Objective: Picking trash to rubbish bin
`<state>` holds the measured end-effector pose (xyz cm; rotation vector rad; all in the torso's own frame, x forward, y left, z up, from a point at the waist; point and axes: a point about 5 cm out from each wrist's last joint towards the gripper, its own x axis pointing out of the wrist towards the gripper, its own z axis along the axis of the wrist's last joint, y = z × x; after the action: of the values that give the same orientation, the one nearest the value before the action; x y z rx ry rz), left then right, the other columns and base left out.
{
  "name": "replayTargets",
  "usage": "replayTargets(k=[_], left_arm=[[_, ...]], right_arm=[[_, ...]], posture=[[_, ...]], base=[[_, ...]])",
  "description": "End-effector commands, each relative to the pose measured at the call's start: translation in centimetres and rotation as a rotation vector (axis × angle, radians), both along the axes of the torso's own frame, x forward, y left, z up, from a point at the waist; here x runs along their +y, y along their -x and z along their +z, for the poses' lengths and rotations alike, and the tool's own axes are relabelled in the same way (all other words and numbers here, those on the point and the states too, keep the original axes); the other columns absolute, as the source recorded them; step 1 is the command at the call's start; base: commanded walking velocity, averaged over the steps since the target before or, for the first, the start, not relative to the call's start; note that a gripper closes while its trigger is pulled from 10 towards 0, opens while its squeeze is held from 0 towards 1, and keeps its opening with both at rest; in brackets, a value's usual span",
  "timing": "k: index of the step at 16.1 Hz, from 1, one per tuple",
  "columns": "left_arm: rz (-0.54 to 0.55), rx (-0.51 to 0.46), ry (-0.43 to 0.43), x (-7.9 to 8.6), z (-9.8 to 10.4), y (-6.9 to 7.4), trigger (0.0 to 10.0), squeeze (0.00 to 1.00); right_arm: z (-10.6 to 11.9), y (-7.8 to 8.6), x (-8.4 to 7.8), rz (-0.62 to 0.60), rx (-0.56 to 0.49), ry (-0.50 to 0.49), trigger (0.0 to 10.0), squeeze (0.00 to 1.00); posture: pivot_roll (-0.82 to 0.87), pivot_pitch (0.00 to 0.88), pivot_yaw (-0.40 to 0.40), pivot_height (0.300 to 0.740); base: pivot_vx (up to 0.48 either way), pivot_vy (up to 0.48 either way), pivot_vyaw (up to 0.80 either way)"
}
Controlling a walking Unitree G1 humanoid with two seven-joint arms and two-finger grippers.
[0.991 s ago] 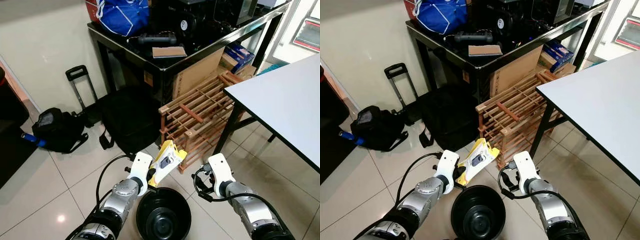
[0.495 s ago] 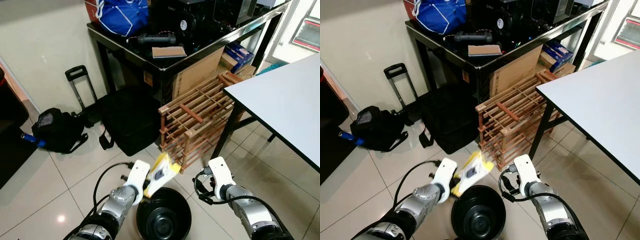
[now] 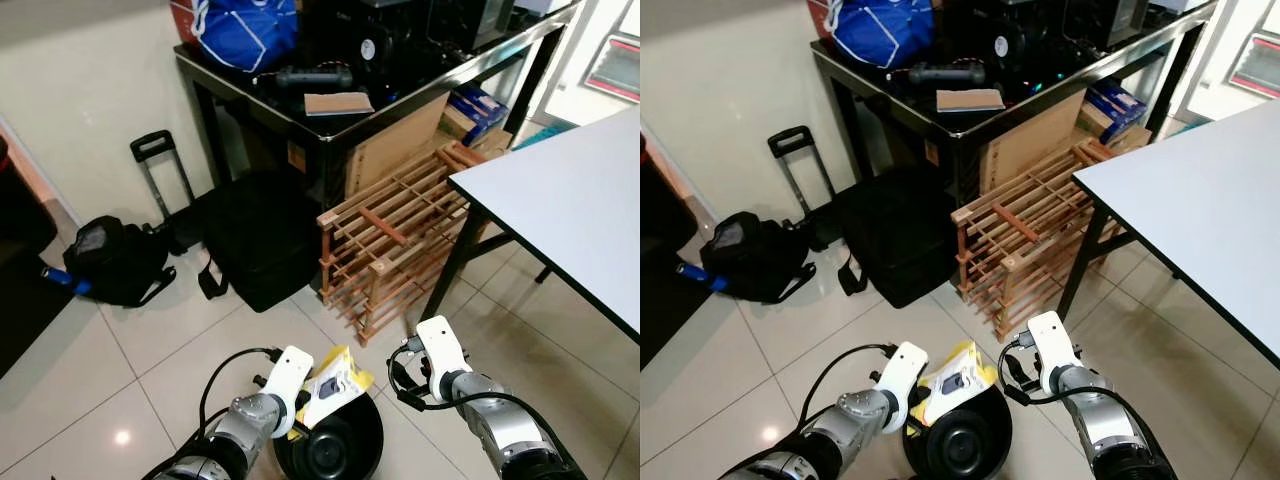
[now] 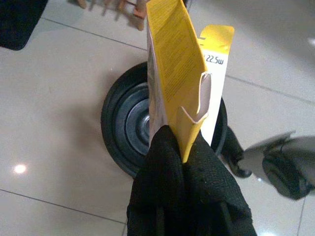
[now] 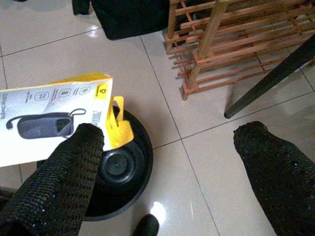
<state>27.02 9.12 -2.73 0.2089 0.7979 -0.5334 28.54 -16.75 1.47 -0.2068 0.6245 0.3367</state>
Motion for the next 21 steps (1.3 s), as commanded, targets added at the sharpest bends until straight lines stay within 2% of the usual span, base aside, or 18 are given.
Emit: replayTargets(k=[1, 6, 13, 19, 21], left_arm=[[-0.030, 0.027, -0.012, -0.3, -0.3, 0.3, 10.0, 0.00], [-0.035, 0.080, -0.008, -1.2, -1.0, 1.3, 10.0, 0.00], [-0.033, 0.100, -0.028, -1.0, -1.4, 1.8, 10.0, 0.00], [-0.029, 0.103, -0.032, -0.8, -1.5, 1.9, 10.0, 0.00], [-0.028, 0.106, -0.031, -0.6, -1.6, 2.0, 10.0, 0.00]], right_arm=[[-0.5, 0.4, 0.0, -0.005, 0.016, 0.003, 10.0, 0.00], [-0.5, 0.5, -0.2, -0.007, 0.017, 0.002, 10.0, 0.00], [-2.0, 2.0, -0.7, -0.012, 0.091, 0.016, 10.0, 0.00], [-2.4, 2.7, -0.3, 0.065, 0.124, -0.015, 10.0, 0.00], [-2.5, 3.2, 0.1, 0.130, 0.145, -0.042, 10.0, 0.00]], posture=[[-0.09, 0.118, 0.057, 0.740], [-0.10, 0.124, 0.052, 0.740], [-0.10, 0.141, 0.042, 0.740], [-0.10, 0.145, 0.038, 0.740], [-0.10, 0.145, 0.037, 0.740]], base=[[0.000, 0.000, 0.00], [0.000, 0.000, 0.00], [0.000, 0.000, 0.00], [0.000, 0.000, 0.00], [0.000, 0.000, 0.00]])
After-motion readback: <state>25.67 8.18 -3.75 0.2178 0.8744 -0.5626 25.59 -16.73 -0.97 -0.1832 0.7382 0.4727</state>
